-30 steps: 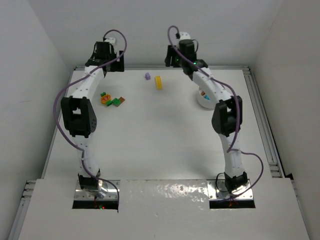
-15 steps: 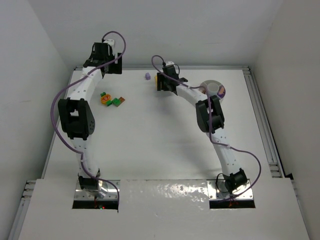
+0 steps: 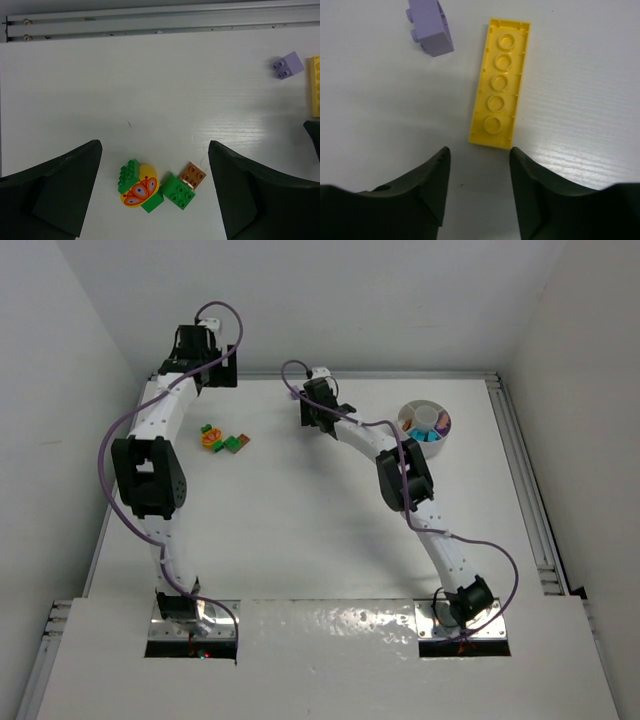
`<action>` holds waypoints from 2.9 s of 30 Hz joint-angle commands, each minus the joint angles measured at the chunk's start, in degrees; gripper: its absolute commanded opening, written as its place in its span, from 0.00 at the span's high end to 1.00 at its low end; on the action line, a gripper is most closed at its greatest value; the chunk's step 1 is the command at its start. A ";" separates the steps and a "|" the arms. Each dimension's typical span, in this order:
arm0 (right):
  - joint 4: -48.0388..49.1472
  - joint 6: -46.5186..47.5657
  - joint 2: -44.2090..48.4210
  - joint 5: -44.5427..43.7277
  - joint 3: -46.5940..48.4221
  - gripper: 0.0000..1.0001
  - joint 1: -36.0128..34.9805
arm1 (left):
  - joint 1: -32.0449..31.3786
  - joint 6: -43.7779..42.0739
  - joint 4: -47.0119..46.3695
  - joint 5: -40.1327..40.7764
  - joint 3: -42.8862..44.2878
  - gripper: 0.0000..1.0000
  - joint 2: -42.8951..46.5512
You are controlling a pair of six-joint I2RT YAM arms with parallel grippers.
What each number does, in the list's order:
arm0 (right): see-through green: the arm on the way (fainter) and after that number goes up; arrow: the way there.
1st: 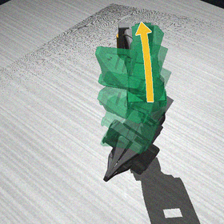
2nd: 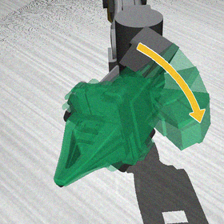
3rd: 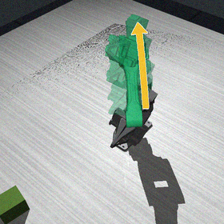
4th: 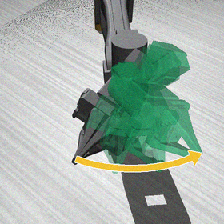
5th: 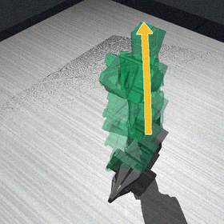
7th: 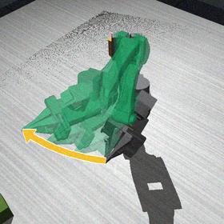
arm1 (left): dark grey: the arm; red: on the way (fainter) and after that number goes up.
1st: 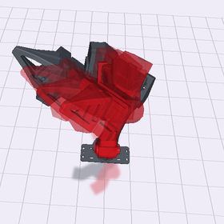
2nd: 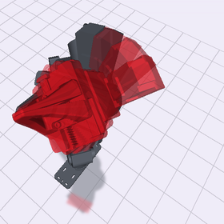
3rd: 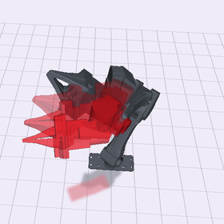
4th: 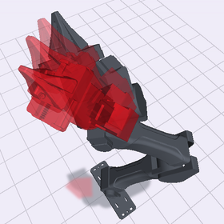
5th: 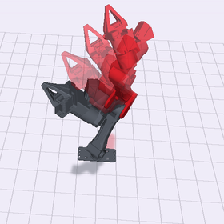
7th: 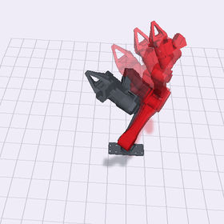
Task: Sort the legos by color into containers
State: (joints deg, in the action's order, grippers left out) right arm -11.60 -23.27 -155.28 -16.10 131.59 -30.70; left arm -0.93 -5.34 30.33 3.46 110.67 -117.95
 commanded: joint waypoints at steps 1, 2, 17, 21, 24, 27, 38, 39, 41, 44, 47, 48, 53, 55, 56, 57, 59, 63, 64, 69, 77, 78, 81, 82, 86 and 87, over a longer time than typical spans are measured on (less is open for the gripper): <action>0.87 -0.02 -1.78 -5.69 2.62 0.53 -0.06 | 0.84 1.21 -0.09 -1.70 0.60 0.14 2.29; 1.13 -0.29 -1.78 -6.31 2.18 0.56 -0.15 | 0.84 1.39 -0.09 -1.79 0.86 0.14 2.20; 5.09 -0.82 -2.39 -9.65 2.00 0.54 -0.15 | 3.04 2.62 1.05 -4.60 2.27 0.14 2.02; 4.83 -1.43 -3.62 -11.84 3.76 0.54 -0.15 | 3.39 2.53 1.58 -4.78 2.97 0.14 2.11; 5.44 -1.52 -3.80 -11.50 3.67 0.56 -0.15 | 3.74 2.88 1.75 -5.04 3.06 0.14 2.20; 6.32 -1.69 -4.41 -10.62 4.28 0.63 -0.15 | 3.92 3.06 1.93 -5.31 3.14 0.14 2.11; 7.90 -0.99 -1.70 -10.80 0.78 0.91 -0.15 | 4.44 3.41 2.46 -6.45 2.71 0.13 2.11; 8.43 -0.90 -0.91 -10.45 -1.49 0.91 -0.15 | 4.44 3.41 2.37 -6.89 2.62 0.13 2.11; 9.83 -1.08 0.59 -9.39 -3.44 0.91 -0.15 | 4.44 3.59 2.28 -7.42 2.62 0.13 1.94; 12.89 -1.86 5.58 -6.32 -9.05 0.80 -0.06 | 4.44 3.67 1.84 -8.91 2.53 0.14 1.76; 13.00 -4.41 9.28 -2.02 -10.57 0.60 0.72 | 4.44 4.20 1.66 -9.97 2.53 0.14 1.41; 12.22 -5.64 9.73 -1.05 -10.22 0.54 1.51 | 4.44 4.38 1.67 -9.97 2.62 0.14 1.32; 9.31 -7.58 6.32 -1.21 -2.49 0.41 3.45 | 4.45 4.81 1.40 -10.41 2.18 0.14 1.23; 9.14 -7.41 2.80 -2.62 0.23 0.43 3.45 | 4.44 4.82 1.23 -10.84 2.09 0.14 0.97; 8.87 -7.67 1.66 -2.88 1.20 0.43 3.45 | 4.44 4.82 1.05 -11.11 2.00 0.14 0.97; 8.70 -8.37 -0.26 -2.97 2.00 0.43 3.45 | 4.44 4.82 0.96 -11.37 2.00 0.14 0.79; 9.31 -9.07 -1.42 -3.93 2.71 0.44 3.36 | 4.36 6.56 0.44 -11.99 2.09 0.15 0.53; 10.10 -9.43 -4.14 -5.70 5.25 0.46 3.01 | 4.01 6.93 0.09 -12.60 3.41 0.15 -0.53; 10.36 -9.60 -4.32 -5.61 5.52 0.46 2.93 | 3.83 6.84 -0.09 -12.95 3.50 0.15 -0.70; 14.14 -9.08 2.33 -5.44 -0.80 0.44 3.10 | -2.75 -3.34 0.17 -11.66 6.30 0.16 -2.80; 15.20 -7.23 17.36 -4.47 -14.67 0.42 5.29 | -11.72 -2.22 1.23 -13.57 19.91 0.15 -15.89; 14.07 -6.80 21.12 -3.69 -15.83 0.41 5.99 | -12.60 -1.69 0.79 -14.62 23.07 0.15 -18.86; 12.04 -6.01 27.73 -2.45 -22.24 0.40 7.40 | -16.38 -0.90 -3.51 -13.05 25.29 0.12 -22.05; 11.77 -4.78 32.63 -2.45 -26.52 0.40 8.45 | -17.86 -0.46 -6.30 -12.17 25.21 0.10 -23.19; 10.11 -0.30 44.17 -5.08 -37.00 0.41 10.30 | -19.72 2.61 -11.33 -8.40 24.94 0.08 -25.92; 9.23 0.93 46.10 -6.30 -39.80 0.41 10.92 | -19.73 4.19 -12.65 -7.69 25.12 0.08 -27.06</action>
State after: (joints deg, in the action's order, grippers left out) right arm -1.48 -26.89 -115.20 -19.73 96.95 -20.86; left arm -20.47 -5.10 25.30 -7.51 133.49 -144.49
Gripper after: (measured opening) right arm 0.591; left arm 0.920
